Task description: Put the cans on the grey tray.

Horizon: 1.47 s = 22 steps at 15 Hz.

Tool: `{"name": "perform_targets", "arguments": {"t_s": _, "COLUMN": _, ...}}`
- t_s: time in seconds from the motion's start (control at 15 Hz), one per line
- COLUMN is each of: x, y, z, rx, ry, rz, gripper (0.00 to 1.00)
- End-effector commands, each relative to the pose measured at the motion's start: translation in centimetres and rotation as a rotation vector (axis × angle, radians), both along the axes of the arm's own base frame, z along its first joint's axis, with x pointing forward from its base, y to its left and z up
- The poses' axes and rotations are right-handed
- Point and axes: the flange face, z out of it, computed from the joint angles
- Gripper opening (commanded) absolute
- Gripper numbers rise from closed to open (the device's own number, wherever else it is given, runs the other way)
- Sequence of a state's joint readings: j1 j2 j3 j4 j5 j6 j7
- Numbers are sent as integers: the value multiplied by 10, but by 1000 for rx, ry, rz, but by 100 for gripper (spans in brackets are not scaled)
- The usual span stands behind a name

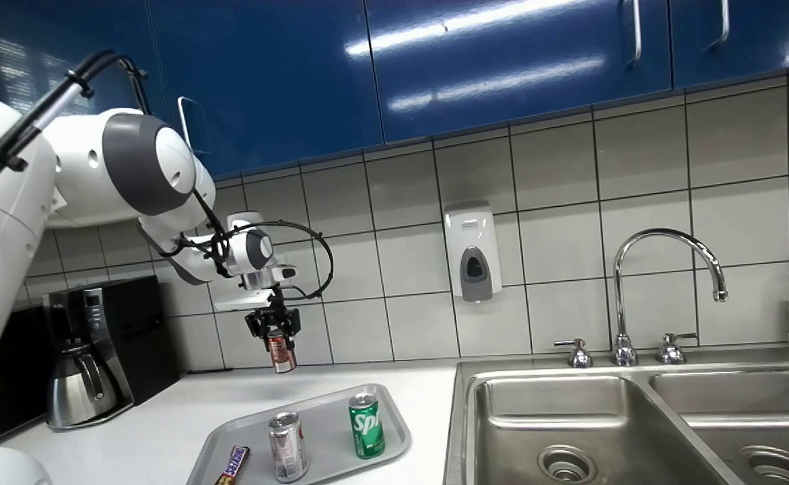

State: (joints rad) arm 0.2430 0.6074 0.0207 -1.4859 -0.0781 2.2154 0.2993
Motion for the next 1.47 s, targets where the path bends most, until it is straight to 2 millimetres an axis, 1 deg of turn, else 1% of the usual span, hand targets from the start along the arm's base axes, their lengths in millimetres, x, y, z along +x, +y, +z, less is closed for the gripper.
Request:
{"name": "perform_targets", "arguments": {"t_s": 0.0, "x": -30, "y": -16, "z": 23, "rx": 14, "ry": 27, "rz": 37, "gripper": 38}}
{"name": "perform_targets", "arguments": {"t_s": 0.13, "x": -42, "y": -22, "z": 20, "rx": 11, "ry": 42, "rz": 44, "gripper": 38}}
{"name": "perform_targets", "arguments": {"t_s": 0.27, "x": -52, "y": -28, "z": 7, "rx": 3, "ry": 66, "rz": 42, "gripper": 38}}
{"name": "perform_targets", "arguments": {"t_s": 0.47, "x": -67, "y": -37, "z": -14, "rx": -19, "ry": 108, "rz": 30, "gripper": 38}}
{"name": "perform_targets", "arguments": {"t_s": 0.87, "x": -89, "y": -48, "z": -58, "rx": -46, "ry": 172, "rz": 19, "gripper": 38}}
{"name": "perform_targets", "arguments": {"t_s": 1.0, "x": -94, "y": -51, "z": -64, "rx": -48, "ry": 181, "rz": 16, "gripper": 38}}
{"name": "perform_targets", "arguments": {"t_s": 1.2, "x": -99, "y": -54, "z": -68, "rx": -56, "ry": 186, "rz": 12, "gripper": 38}}
{"name": "perform_targets", "arguments": {"t_s": 1.4, "x": -102, "y": -56, "z": -67, "rx": -60, "ry": 186, "rz": 15, "gripper": 38}}
